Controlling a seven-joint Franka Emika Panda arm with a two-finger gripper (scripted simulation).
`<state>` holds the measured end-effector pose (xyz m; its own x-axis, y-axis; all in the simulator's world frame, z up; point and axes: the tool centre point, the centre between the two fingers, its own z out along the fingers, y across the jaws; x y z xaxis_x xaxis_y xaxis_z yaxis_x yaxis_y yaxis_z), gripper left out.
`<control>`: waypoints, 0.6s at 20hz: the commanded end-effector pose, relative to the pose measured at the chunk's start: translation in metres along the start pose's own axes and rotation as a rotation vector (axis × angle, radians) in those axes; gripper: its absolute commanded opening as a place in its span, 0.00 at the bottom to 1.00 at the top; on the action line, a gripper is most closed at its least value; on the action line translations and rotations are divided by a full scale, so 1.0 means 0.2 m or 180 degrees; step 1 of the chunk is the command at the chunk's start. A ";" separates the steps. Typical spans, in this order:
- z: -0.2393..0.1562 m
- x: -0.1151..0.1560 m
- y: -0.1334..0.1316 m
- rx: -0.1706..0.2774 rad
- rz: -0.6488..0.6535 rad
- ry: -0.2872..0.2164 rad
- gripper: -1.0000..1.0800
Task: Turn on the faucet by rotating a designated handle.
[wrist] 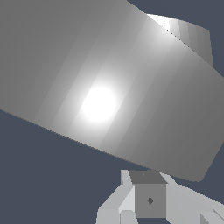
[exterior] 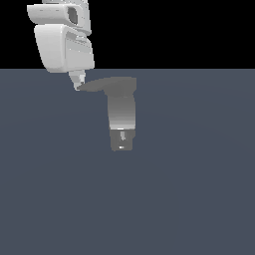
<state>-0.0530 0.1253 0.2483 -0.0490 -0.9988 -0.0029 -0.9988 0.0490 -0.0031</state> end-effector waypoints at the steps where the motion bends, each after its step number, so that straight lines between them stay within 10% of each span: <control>1: 0.00 0.05 0.03 -0.0006 0.0028 0.0008 0.00; 12: 0.00 0.15 0.15 -0.0008 0.0024 0.0009 0.00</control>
<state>-0.0806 0.1023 0.2484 -0.0509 -0.9987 -0.0019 -0.9987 0.0509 -0.0022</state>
